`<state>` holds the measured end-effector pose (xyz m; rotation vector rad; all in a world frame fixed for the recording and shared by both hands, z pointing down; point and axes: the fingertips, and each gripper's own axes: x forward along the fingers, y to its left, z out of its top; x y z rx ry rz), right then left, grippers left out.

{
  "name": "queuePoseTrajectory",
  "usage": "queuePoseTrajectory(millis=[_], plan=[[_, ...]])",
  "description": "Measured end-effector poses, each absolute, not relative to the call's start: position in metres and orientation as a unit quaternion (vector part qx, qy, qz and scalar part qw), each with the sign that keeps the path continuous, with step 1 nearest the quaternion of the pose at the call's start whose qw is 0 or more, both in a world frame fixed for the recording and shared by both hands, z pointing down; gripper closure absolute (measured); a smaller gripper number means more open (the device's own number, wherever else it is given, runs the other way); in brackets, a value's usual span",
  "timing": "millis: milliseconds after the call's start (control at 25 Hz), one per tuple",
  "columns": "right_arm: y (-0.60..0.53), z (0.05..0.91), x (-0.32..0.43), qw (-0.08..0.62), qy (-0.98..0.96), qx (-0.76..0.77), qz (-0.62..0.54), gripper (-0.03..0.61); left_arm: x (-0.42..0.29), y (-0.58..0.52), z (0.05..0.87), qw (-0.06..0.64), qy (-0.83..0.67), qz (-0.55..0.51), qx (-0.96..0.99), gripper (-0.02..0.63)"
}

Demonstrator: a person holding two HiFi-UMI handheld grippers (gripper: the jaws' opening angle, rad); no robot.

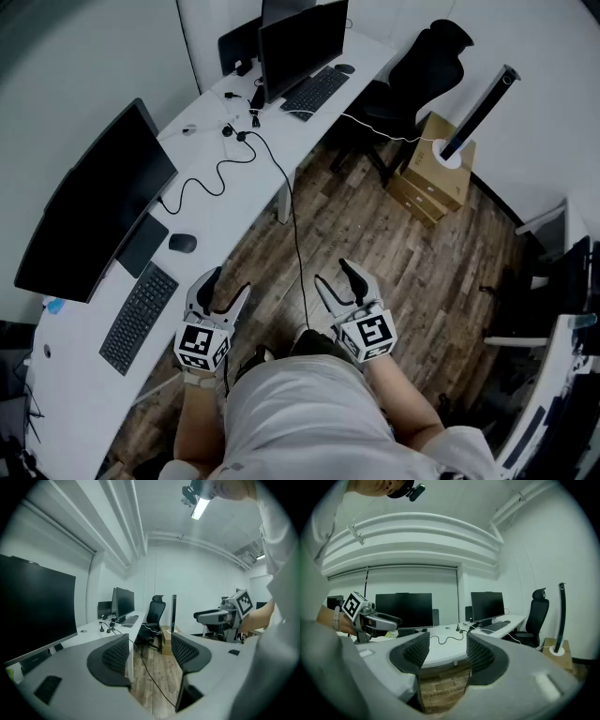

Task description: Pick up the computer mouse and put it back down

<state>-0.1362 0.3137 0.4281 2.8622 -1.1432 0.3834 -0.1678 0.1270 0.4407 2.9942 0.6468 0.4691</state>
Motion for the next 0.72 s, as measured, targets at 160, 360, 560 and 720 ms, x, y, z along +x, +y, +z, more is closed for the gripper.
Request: queuePoseTrajectory(millis=[160,360,560,720], plan=[[0.325,0.431,-0.127,0.017,-0.374,0.919,0.125,0.33,-0.157,0.141,0.444,0.023,0.206,0.156,0.966,0.336],[0.34,0.437,-0.116,0.007,-0.382,0.916,0.121,0.331,-0.147,0.161,0.45,0.02,0.2,0.163,0.966,0.336],[0.344,0.438,-0.103,0.002,-0.396,0.911,0.12,0.33,-0.138,0.169,0.45,0.016,0.189,0.172,0.967,0.336],[0.341,0.444,-0.089,-0.006,-0.395,0.909,0.135,0.331,-0.129,0.16,0.457,0.028,0.169,0.181,0.968,0.336]])
